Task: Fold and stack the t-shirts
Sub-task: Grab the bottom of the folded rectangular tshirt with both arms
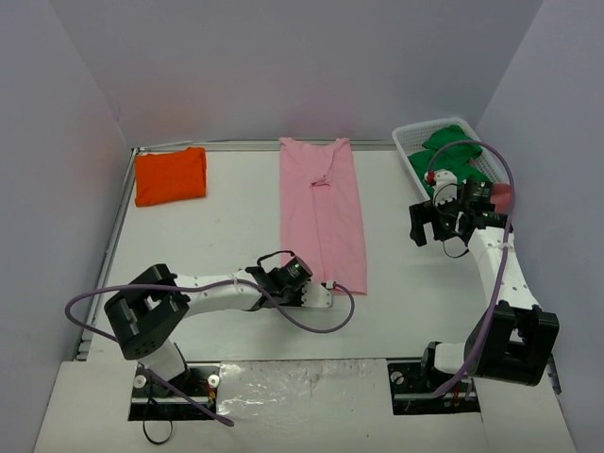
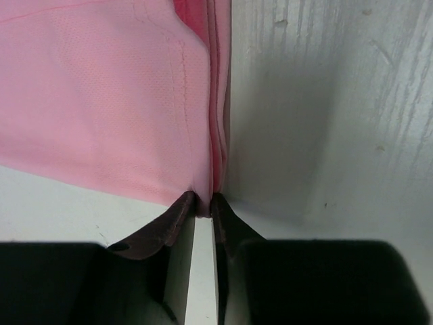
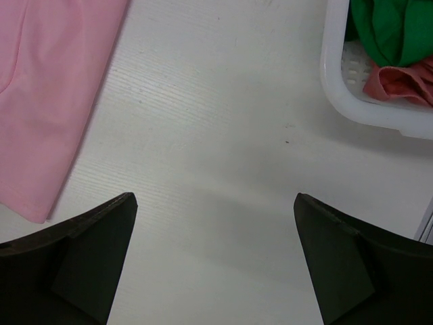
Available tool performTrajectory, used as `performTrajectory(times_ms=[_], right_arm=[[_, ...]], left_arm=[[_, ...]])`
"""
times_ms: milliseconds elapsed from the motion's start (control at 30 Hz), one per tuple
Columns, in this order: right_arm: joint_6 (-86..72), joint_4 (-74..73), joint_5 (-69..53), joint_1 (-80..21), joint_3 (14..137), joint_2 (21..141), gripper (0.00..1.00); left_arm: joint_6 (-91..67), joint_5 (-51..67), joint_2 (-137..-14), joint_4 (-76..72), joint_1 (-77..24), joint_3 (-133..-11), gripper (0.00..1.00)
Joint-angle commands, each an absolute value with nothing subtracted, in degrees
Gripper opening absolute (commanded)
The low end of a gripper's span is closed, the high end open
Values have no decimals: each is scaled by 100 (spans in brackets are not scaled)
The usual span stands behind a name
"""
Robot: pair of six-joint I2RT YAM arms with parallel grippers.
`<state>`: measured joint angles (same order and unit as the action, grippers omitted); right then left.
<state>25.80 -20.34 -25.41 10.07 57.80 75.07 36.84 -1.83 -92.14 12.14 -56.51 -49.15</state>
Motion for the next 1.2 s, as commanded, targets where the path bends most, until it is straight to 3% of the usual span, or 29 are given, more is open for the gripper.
performTrajectory(times_ms=[0,433,800,1167], right_arm=[[2646,-2057,-2487,958,5757,7567,98],[2654,-2065,-2513,958,5766,7550,98],[2917,-2320,-3276,905,5871,7506,92],[4113,-2953,-3894,-385,5371,7067,86]], left_arm=[[3630,-255,-9334,1292,-5625,-5097,13],[3516,0,-9378,1669,-5371,-5361,8],[3506,1792,-9378,2828,-4448,-6107,8],[3779,2714,-9738,3717,-4105,-6600,8]])
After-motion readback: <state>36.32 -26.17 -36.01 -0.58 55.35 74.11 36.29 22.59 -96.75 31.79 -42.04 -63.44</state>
